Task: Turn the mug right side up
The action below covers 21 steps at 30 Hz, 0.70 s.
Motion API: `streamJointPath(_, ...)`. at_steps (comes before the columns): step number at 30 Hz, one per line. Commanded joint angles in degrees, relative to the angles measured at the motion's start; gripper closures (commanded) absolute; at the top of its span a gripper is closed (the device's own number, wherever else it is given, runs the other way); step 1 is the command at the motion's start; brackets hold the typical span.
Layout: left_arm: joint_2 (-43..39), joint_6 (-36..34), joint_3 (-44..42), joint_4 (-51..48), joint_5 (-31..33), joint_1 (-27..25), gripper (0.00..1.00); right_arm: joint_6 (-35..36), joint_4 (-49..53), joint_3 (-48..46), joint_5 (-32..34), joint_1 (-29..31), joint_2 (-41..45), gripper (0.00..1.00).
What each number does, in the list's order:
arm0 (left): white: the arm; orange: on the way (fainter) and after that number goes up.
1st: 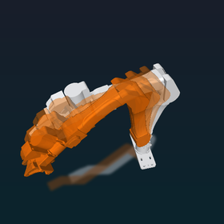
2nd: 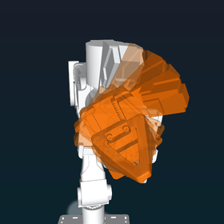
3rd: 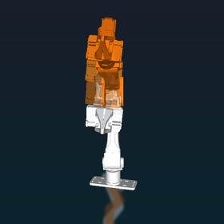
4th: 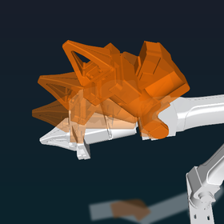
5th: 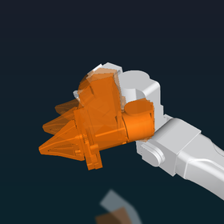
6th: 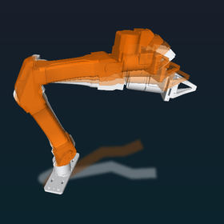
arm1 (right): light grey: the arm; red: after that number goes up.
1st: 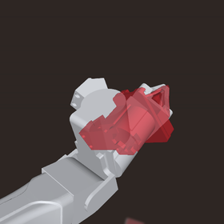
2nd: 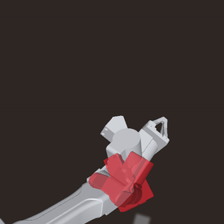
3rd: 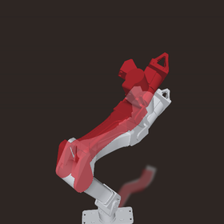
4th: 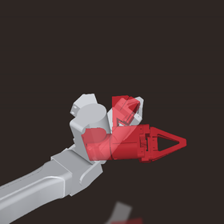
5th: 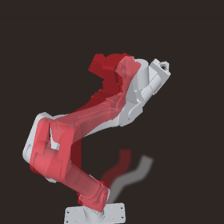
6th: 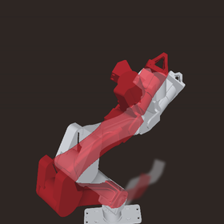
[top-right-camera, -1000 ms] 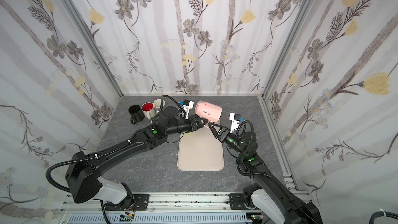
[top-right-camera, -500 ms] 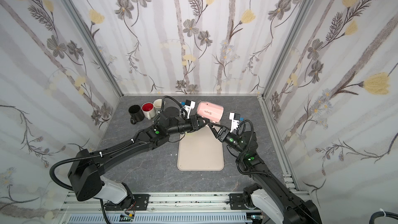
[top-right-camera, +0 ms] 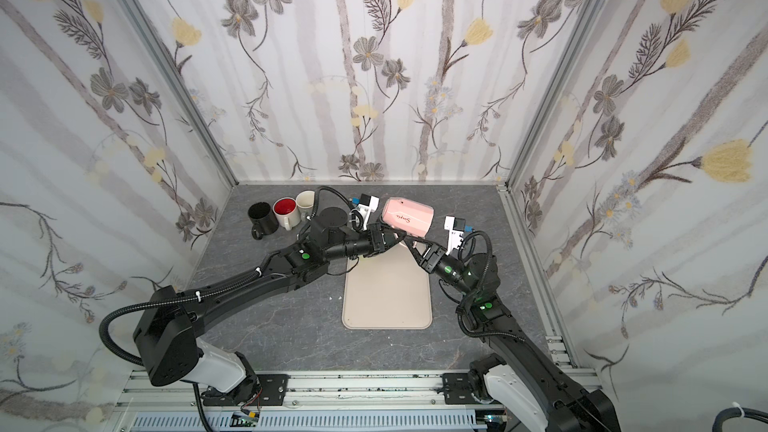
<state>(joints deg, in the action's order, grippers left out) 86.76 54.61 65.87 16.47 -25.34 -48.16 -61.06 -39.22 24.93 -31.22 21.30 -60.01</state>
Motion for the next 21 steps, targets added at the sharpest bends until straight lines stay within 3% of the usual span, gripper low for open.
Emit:
streamJointPath(1, 0.17, -0.56, 0.58, 6.66, -1.11, -0.06, 1.0, -0.82, -2.44, 0.36, -0.68, 0.01, 0.4, 0.64)
streamJointPath(5, 0.5, -0.64, 0.64, 6.55, -1.55, -0.13, 1.0, -0.86, -1.87, 0.32, -0.24, 0.05, 0.77, 0.77)
streamJointPath(11, 0.91, -1.81, 1.15, 5.68, -2.25, -0.77, 1.0, -1.26, -2.34, 0.3, -0.4, 0.06, 0.86, 0.81)
streamJointPath(21, 3.02, -3.02, 3.51, 3.88, -4.05, -1.97, 1.0, -1.35, -2.88, -0.06, -0.51, 0.05, 1.92, 0.79)
